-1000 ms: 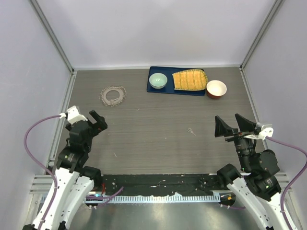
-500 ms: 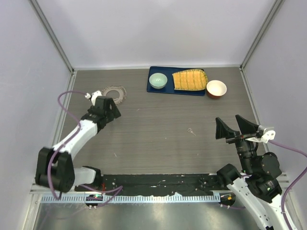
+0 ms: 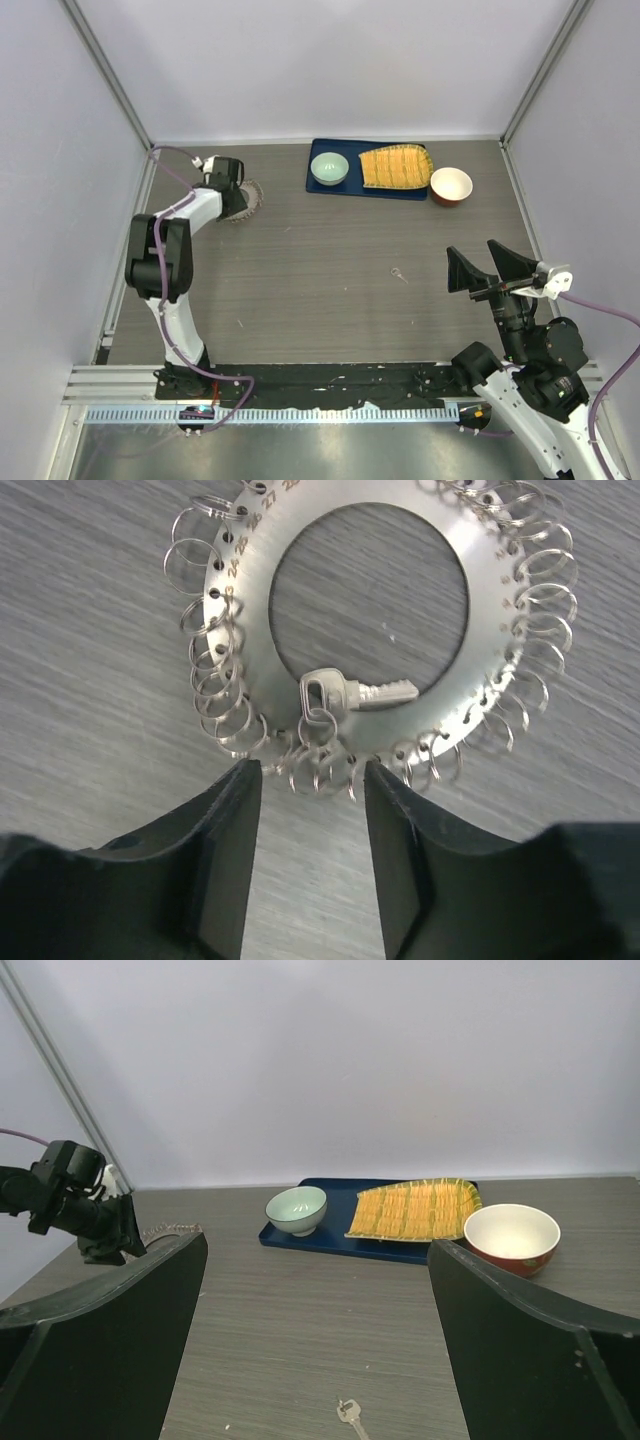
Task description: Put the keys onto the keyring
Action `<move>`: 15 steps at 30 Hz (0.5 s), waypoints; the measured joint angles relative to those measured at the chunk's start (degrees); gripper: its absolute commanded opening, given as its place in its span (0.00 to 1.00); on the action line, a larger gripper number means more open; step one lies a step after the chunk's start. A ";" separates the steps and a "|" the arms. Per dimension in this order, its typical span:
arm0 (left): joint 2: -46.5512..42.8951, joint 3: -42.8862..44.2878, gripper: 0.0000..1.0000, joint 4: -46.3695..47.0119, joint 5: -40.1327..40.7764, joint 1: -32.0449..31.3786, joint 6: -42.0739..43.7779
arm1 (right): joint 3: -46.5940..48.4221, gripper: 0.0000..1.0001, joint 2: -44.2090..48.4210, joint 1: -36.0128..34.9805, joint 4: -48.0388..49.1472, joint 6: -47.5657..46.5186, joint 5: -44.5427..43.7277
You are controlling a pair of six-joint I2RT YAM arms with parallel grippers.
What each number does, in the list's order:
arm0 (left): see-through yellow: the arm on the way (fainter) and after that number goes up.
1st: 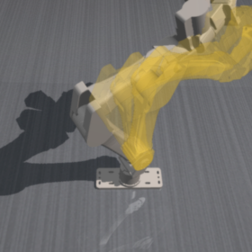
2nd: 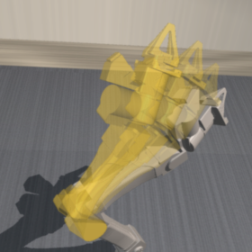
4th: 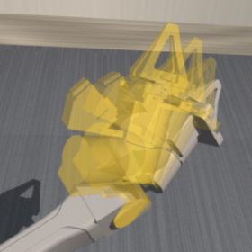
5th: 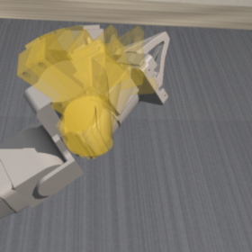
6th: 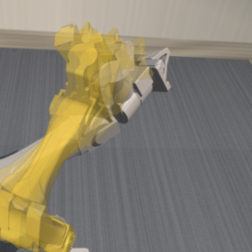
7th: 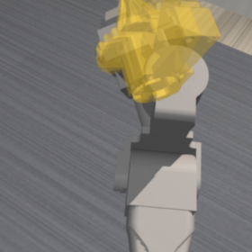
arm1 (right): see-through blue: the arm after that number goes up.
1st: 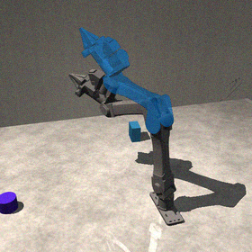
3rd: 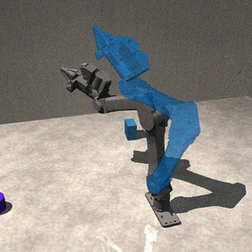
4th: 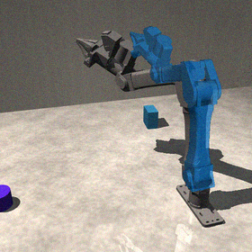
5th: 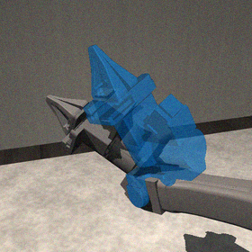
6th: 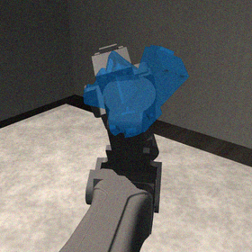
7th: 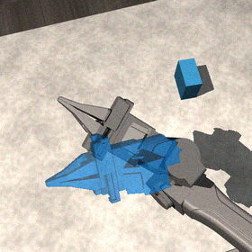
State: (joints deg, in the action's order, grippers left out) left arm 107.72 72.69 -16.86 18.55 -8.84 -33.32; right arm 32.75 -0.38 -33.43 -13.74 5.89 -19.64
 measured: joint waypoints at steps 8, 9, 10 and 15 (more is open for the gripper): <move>10.91 12.02 0.11 -7.98 -0.61 1.05 2.60 | -0.35 1.00 0.00 -0.04 -0.02 -0.22 -0.13; 11.06 12.70 0.09 -8.74 -1.70 1.05 2.80 | -0.39 1.00 0.00 -0.11 0.00 -0.24 -0.17; 11.06 12.90 0.06 -9.25 -2.82 1.05 3.02 | -0.42 1.00 0.00 -0.15 0.00 -0.26 -0.17; 9.99 11.45 0.02 -9.66 -7.45 0.50 3.30 | -0.46 1.00 0.00 -0.22 0.00 -0.39 -0.15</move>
State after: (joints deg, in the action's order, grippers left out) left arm 117.71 84.14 -26.52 11.09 -8.34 -30.02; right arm 32.29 -0.38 -33.65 -13.74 5.50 -19.79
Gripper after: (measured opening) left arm 0.024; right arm 0.996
